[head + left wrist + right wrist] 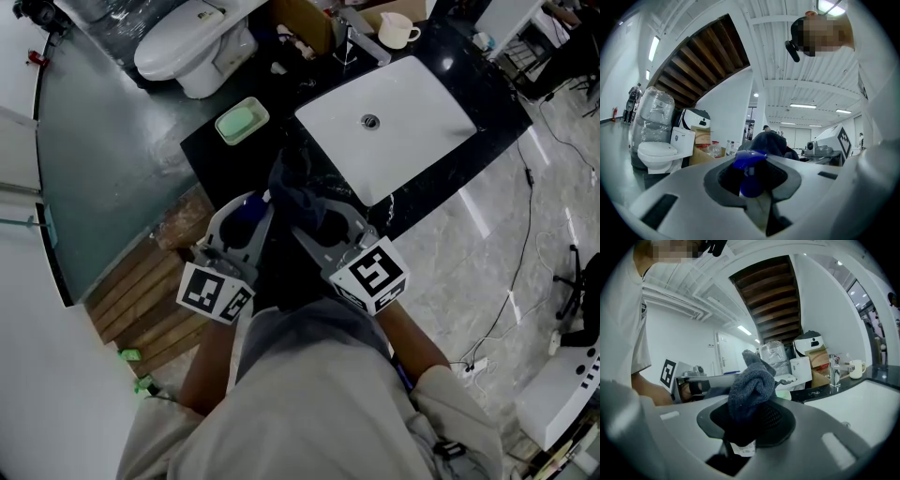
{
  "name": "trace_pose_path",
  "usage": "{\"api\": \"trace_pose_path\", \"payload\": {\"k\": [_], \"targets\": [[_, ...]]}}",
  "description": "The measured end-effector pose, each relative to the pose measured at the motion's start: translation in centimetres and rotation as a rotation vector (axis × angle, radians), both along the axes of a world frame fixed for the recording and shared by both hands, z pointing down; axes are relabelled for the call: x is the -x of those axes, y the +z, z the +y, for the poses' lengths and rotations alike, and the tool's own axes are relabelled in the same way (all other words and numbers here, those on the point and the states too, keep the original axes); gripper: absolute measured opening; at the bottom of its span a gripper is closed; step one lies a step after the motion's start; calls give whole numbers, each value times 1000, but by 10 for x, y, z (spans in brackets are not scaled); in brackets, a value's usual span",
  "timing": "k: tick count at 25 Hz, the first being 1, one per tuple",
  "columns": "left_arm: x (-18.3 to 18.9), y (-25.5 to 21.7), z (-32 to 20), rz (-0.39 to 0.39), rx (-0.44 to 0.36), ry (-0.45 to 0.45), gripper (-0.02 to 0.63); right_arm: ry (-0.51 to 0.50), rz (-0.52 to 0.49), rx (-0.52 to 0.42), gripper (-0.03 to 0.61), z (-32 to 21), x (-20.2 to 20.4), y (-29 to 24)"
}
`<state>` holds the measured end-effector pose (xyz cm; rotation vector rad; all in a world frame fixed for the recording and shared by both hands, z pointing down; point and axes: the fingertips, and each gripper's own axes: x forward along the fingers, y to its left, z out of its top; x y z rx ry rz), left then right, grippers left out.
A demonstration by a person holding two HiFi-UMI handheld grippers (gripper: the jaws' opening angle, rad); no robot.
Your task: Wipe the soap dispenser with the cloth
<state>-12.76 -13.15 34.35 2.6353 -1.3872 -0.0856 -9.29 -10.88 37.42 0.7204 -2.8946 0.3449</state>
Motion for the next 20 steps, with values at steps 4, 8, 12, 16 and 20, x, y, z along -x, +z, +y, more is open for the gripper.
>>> {"api": "trace_pose_path", "payload": {"k": [4, 8, 12, 16, 20], "targets": [[3, 2, 0, 10, 2, -16, 88, -12, 3, 9, 94, -1, 0, 5], [7, 1, -2, 20, 3, -32, 89, -17, 17, 18, 93, -2, 1, 10], [13, 2, -5, 38, 10, -49, 89, -21, 46, 47, 92, -3, 0, 25], [16, 2, -5, 46, 14, -67, 89, -25, 47, 64, 92, -4, 0, 31], [19, 3, -6, 53, 16, -78, 89, -26, 54, 73, 94, -5, 0, 38]]}}
